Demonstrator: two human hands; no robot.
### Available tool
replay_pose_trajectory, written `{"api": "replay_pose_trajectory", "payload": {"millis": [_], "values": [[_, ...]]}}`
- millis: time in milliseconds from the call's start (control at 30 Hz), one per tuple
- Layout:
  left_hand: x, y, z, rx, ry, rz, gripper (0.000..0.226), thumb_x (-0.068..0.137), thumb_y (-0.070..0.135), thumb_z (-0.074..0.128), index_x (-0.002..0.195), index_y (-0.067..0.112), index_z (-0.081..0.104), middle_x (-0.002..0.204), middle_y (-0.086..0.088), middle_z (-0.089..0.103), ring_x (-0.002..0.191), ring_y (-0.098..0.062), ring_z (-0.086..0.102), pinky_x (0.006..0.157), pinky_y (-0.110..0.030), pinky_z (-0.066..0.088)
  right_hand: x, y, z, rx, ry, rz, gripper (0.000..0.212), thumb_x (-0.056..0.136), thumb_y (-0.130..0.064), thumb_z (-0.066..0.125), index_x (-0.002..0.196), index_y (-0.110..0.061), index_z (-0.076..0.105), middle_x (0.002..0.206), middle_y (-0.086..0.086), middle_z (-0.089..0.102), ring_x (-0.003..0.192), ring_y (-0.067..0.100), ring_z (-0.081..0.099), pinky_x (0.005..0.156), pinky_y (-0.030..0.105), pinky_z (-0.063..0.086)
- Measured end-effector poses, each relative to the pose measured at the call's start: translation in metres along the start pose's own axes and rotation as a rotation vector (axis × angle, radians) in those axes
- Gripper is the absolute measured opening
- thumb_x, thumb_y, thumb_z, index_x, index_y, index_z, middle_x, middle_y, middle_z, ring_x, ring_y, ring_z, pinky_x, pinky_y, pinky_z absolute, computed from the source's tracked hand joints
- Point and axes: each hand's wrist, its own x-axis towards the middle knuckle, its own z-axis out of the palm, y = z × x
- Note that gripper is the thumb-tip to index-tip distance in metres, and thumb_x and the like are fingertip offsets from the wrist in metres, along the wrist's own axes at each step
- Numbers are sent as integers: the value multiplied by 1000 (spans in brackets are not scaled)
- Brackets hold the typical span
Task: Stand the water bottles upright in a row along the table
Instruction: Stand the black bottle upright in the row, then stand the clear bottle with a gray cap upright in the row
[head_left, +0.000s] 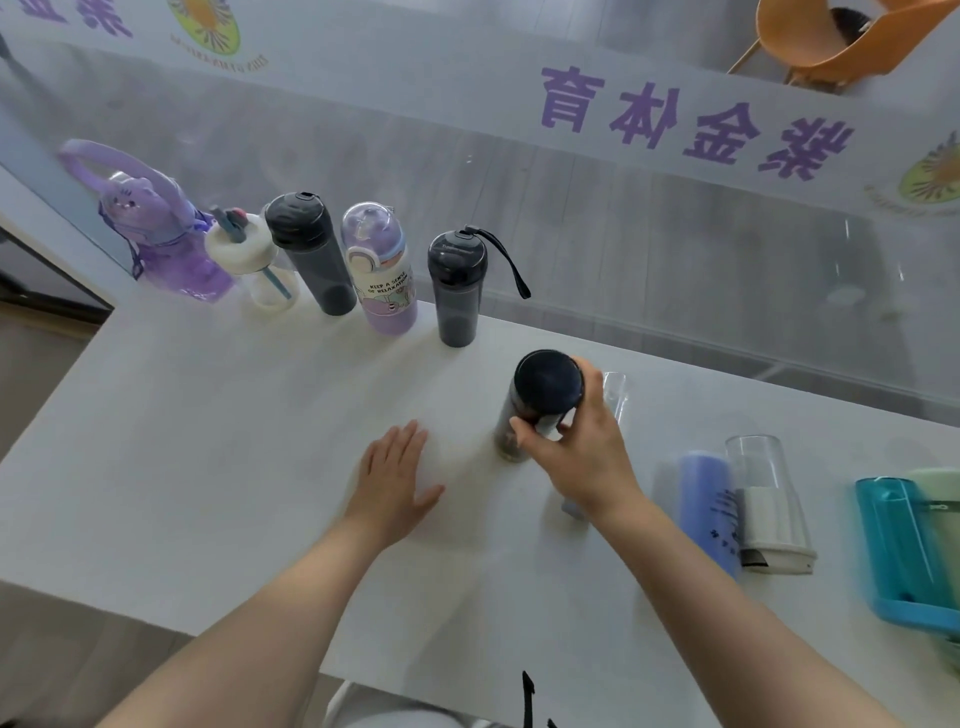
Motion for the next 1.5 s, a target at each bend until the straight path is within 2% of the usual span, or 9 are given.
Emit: {"api": "replay_pose_trajectory", "payload": {"millis": [133,233,800,1000,1133,1200,1300,1367,1500], "values": [[-8,-18,10,85,45,32,67,87,53,30,147,23,28,156,-1,26,142,-25,20,114,-44,7,33,-1,0,-14,33,14,68,75,-24,78,126,-34,36,108,-23,56,95,-7,54,81,16,45],[-9,-17,13,94,73,28,63,90,49,31,147,22,29,155,-1,28,141,-27,23,113,-46,12,59,-3,0,-46,45,13,68,76,-23,77,130,-27,37,108,-13,59,84,-2,51,70,1,36],[-9,-17,13,79,96,16,60,86,36,37,144,24,37,153,2,33,141,-24,27,115,-46,15,145,-5,5,-54,79,22,75,78,-23,75,138,-25,30,113,-11,56,91,4,52,66,-3,37],[-8,-18,13,73,92,12,61,84,35,37,144,24,37,153,3,33,142,-23,27,115,-46,16,146,5,6,-25,35,33,83,76,-27,77,141,-27,24,123,-10,55,105,4,53,79,4,40],[-7,-18,13,75,98,13,60,84,35,38,143,24,37,153,3,33,142,-22,26,115,-46,16,128,32,-4,-92,-17,116,94,77,-38,77,147,-29,16,144,0,41,129,12,40,99,27,40],[-7,-18,13,76,100,14,60,85,35,37,144,24,37,153,3,33,142,-21,25,115,-46,17,107,50,-13,-197,-15,113,80,86,-30,69,148,-25,19,146,4,39,131,17,39,103,32,37],[-8,-18,13,74,107,13,60,85,35,35,144,25,36,154,4,31,143,-21,23,115,-46,16,67,81,-31,-388,-51,-34,60,90,-1,53,145,-19,34,144,4,43,132,23,41,108,24,28],[-8,-18,13,70,113,14,60,85,35,35,144,25,36,154,4,31,143,-21,24,115,-45,14,43,102,-41,-510,-119,-102,67,82,15,44,140,-17,44,144,6,45,132,26,39,113,23,26],[-8,-17,13,73,121,13,59,86,35,34,144,25,35,154,4,31,143,-20,23,116,-44,13,14,130,-54,-835,-284,-278,88,60,24,45,137,-18,50,149,10,42,133,37,39,107,47,38]]}}
